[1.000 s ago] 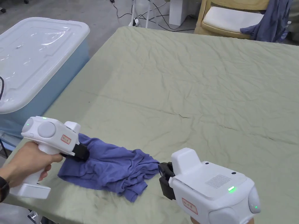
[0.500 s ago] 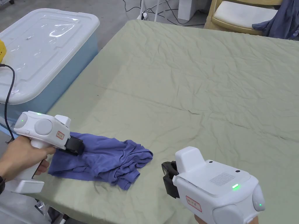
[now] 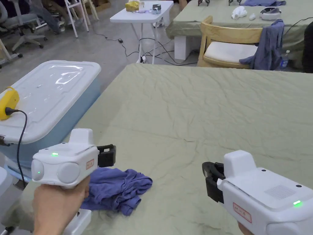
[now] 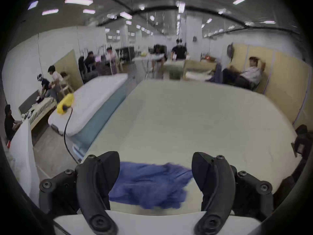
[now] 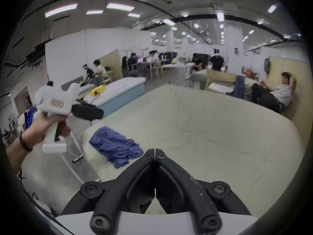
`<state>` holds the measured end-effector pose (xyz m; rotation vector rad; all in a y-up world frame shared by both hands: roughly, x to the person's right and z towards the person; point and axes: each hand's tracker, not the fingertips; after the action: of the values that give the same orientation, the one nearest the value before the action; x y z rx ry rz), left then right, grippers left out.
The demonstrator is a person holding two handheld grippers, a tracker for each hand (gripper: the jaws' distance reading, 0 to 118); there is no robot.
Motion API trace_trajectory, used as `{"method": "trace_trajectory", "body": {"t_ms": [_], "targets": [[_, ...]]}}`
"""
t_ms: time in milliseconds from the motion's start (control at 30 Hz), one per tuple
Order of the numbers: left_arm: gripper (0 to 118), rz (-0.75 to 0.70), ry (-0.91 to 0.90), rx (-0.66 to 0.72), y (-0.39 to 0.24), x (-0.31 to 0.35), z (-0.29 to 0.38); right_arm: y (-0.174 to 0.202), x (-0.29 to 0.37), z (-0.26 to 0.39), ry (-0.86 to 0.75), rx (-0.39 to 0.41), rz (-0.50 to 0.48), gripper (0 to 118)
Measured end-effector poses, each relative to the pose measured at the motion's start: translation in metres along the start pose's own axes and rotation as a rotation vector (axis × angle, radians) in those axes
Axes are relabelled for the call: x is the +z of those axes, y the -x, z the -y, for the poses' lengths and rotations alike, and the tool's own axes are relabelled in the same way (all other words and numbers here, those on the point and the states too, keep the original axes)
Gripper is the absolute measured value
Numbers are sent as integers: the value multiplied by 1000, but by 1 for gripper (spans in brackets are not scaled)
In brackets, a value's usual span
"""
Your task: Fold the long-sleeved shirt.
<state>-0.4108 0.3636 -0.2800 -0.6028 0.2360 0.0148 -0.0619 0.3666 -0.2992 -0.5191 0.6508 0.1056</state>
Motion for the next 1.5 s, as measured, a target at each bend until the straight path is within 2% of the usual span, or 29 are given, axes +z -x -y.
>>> {"method": "trace_trajectory", "body": {"t_ms": [100,133,200,300,333,367,400,467,533,733,933,967,1000,1033,1067,1100,1133,1167,1200,1267,1333,1400,1500], "targets": [[85,43,-110,3,-43,26,-5,-23,42,-7,-81,-17,100,1],[79,53,-144,6,-60,37,-8,-31,57,-9,-111,-19,139,1],[60,105,-191,-6,-91,54,-12,-45,83,-14,-157,-17,206,1],[49,156,-245,-33,-136,75,-21,-71,121,-17,-211,-27,298,1],[36,164,-268,-37,-150,81,-25,-80,132,-19,-228,-32,325,1],[18,171,-276,-34,-164,88,-28,-90,145,-19,-238,-42,354,1],[9,172,-281,-37,-174,92,-31,-97,153,-20,-243,-43,376,1],[3,232,-304,-35,-194,98,-40,-116,172,-19,-262,-55,445,1],[3,248,-306,-23,-210,102,-49,-134,188,-18,-270,-60,502,1],[1,236,-345,-68,-252,103,-72,-181,210,-20,-263,-97,574,1],[1,237,-367,-53,-258,104,-86,-196,216,-23,-251,-102,593,1],[7,236,-362,-46,-260,106,-87,-196,216,-24,-250,-100,591,2],[32,227,-373,-49,-260,106,-87,-197,215,-25,-253,-99,590,10],[73,195,-402,-38,-258,107,-87,-197,214,-27,-263,-86,588,32],[118,183,-424,-11,-257,108,-87,-197,214,-28,-269,-80,599,77],[116,176,-427,23,-253,107,-90,-198,213,-30,-278,-87,609,107],[114,191,-381,53,-251,106,-91,-201,212,-31,-285,-111,625,118],[118,223,-399,70,-248,112,-91,-204,212,-33,-288,-145,622,118],[118,198,-398,56,-247,113,-93,-207,214,-32,-320,-160,542,118],[118,193,-380,23,-248,113,-97,-214,218,-34,-343,-204,517,118],[118,162,-376,-3,-249,113,-96,-217,218,-37,-344,-198,537,118],[118,172,-382,0,-247,110,-94,-211,218,-39,-341,-155,586,118],[118,177,-381,5,-245,111,-95,-215,220,-40,-346,-145,582,118]]}}
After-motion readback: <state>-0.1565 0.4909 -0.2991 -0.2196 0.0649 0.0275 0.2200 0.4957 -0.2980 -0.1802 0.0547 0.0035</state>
